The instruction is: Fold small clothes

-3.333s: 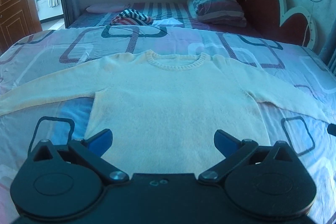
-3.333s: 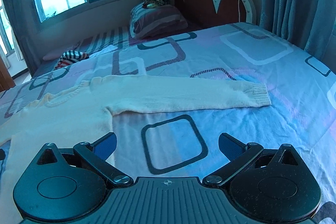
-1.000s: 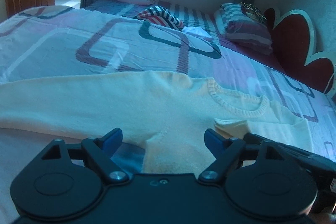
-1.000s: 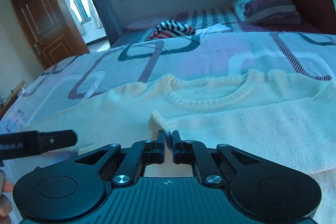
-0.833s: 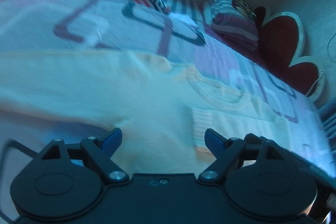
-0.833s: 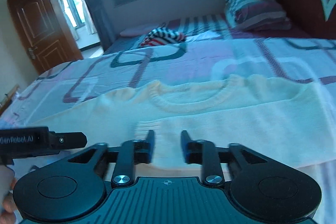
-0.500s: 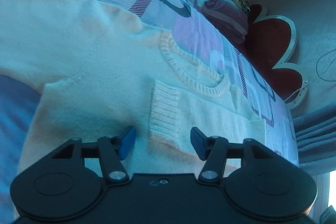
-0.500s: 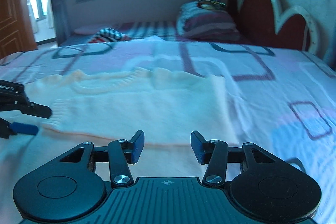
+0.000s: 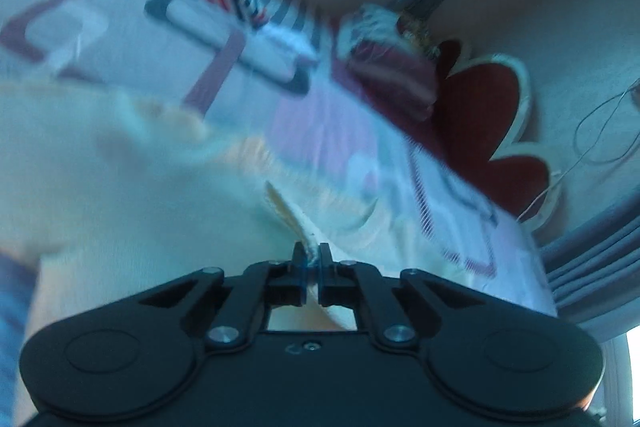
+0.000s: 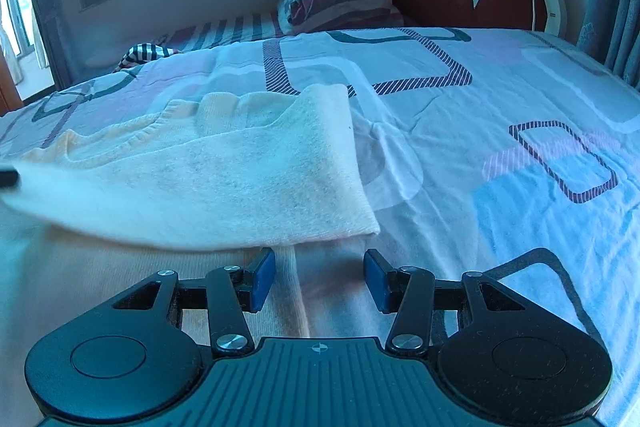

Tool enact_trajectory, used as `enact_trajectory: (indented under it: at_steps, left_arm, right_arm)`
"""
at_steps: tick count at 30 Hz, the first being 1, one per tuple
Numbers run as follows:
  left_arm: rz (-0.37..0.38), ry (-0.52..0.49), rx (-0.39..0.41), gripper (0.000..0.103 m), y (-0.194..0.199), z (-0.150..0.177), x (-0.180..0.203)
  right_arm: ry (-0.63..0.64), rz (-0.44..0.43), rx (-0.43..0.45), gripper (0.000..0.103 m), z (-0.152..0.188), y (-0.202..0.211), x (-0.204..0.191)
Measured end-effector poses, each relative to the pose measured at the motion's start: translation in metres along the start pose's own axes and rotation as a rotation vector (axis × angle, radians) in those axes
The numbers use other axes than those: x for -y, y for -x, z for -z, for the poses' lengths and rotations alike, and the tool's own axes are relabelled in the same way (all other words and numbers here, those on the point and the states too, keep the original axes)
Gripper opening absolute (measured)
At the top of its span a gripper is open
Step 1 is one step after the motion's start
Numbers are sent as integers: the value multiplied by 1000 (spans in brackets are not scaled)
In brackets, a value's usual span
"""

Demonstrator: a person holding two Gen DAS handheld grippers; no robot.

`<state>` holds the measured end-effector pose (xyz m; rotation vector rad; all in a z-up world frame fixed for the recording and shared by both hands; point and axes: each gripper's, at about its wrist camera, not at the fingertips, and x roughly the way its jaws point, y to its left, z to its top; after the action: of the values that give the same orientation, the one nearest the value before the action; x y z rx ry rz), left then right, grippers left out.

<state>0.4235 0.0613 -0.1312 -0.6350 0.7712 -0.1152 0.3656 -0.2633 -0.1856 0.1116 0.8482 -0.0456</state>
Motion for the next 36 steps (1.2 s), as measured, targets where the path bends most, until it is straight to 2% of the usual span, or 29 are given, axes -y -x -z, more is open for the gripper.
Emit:
enact_trajectory:
  at_steps: [4,8,10,11,12,15,18,20,23,24,26,27,28,29,30,31,33,36]
  left_arm:
    - [14,5,98,3,24,-31,3]
    - [-18,7,144,3,38,-43,-9]
    - [-47,21,139,3,40,-40,-21]
    - [-58,32,135,3,41,-38,-27]
    - [-71,48,131,3,41,-35,-33]
    - [-110,73,129,3,41,-25,-47]
    - [-156,90,102,3,37,-14,-64]
    - [-188,77,68,3,27,-6,-70]
    - [-240,39,27,3,14,4,-78]
    - [-253,25,19,4,12,7,-80]
    - [-304,-2,46,12,20,9,-75]
    - [-337,-15,70,28,26,10,-71]
    - [-360,-33,106,48,35,12,-67]
    - [-375,-51,141,58,43,13,-63]
    - [-386,-70,177,68,50,13,-60]
    - [-389,-90,205,67,56,13,-56]
    - [-355,-116,226,67,62,11,-46]
    - [-291,-136,174,67,51,8,-35]
  right_arm:
    - [-2,-24,10,49,-4,-4,-6]
    - [-3,-37,21,49,-10,-10,-13]
    - [-17,-47,27,45,-12,-14,-15]
    - [-22,-53,30,38,-13,-15,-16]
    - [-22,-65,28,17,-14,-17,-17]
    - [-18,-80,36,6,-17,-15,-17]
    - [-63,-54,46,5,-16,-12,-6]
    - [-83,-52,20,5,-11,-14,-1]
    - [-50,-36,25,4,-10,-9,-6]
    - [-54,-34,20,5,-10,-8,-5]
    - [-49,-45,7,5,-9,-3,-2]
    - [-49,-48,23,5,-7,5,0]
    - [-36,-41,43,12,-5,14,0]
    - [-17,-43,62,18,-4,22,0]
    - [-6,-50,82,36,-5,29,0]
    - [-4,-54,103,50,-8,33,1]
    - [-17,-63,131,50,-19,33,1]
    - [-35,-94,125,50,-37,19,-3]
